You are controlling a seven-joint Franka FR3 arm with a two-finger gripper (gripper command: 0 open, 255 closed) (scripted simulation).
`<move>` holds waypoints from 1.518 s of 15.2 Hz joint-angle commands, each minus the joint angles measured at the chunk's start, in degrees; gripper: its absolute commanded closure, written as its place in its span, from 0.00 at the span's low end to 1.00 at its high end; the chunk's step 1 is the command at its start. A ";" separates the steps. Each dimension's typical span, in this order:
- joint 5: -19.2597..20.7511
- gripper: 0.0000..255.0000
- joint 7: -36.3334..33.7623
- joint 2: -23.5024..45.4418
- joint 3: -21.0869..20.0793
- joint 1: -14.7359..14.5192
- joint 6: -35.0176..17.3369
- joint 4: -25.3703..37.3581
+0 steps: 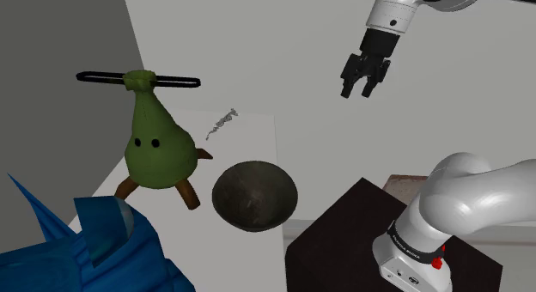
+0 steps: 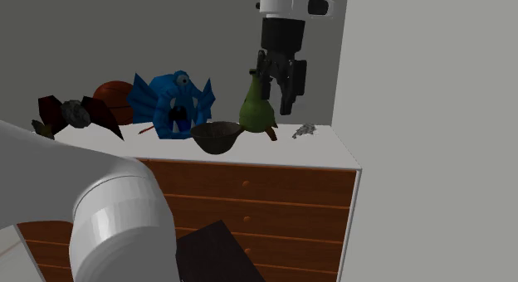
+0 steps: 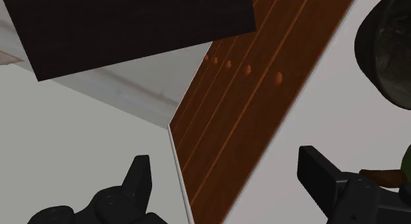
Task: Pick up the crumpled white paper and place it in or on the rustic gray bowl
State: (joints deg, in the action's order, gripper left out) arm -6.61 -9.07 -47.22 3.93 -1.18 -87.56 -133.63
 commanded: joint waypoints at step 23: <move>1.14 0.00 -50.90 37.74 -25.69 6.92 -28.85 16.27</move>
State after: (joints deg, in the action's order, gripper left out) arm -6.73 -57.14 -12.01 -20.92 5.35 -115.50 -119.10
